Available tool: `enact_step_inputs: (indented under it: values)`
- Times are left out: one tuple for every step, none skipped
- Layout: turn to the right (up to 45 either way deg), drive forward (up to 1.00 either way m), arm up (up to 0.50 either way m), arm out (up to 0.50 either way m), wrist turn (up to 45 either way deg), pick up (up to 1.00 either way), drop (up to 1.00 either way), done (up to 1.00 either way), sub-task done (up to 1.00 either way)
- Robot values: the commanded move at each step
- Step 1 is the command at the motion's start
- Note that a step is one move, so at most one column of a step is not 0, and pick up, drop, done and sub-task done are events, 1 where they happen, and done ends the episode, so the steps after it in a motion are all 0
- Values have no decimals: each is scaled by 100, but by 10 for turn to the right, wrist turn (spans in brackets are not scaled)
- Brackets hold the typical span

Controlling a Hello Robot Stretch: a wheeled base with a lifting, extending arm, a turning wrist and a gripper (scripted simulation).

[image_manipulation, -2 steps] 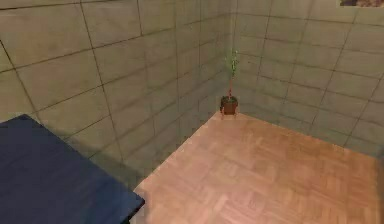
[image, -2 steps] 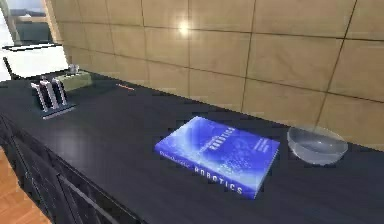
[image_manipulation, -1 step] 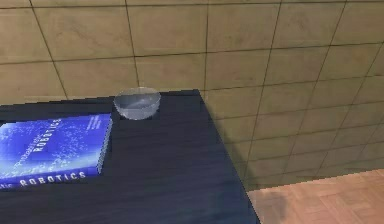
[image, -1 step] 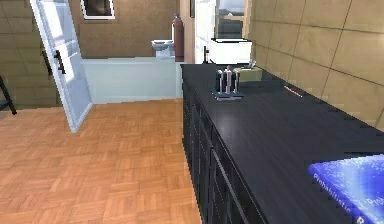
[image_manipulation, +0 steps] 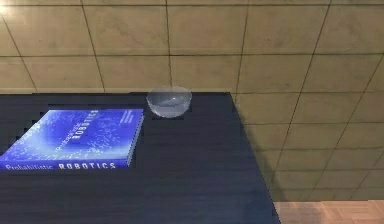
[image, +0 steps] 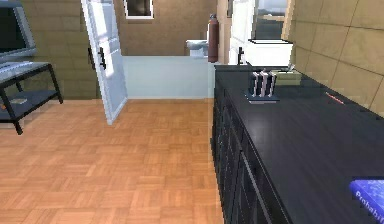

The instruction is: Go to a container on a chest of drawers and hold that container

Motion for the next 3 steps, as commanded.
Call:
enact_step_inputs:
  values:
    - [0,0,50,0,0,0,0,0,0]
    - [0,0,38,0,0,0,0,0,0]
    - [0,0,0,36,0,0,0,0,0]
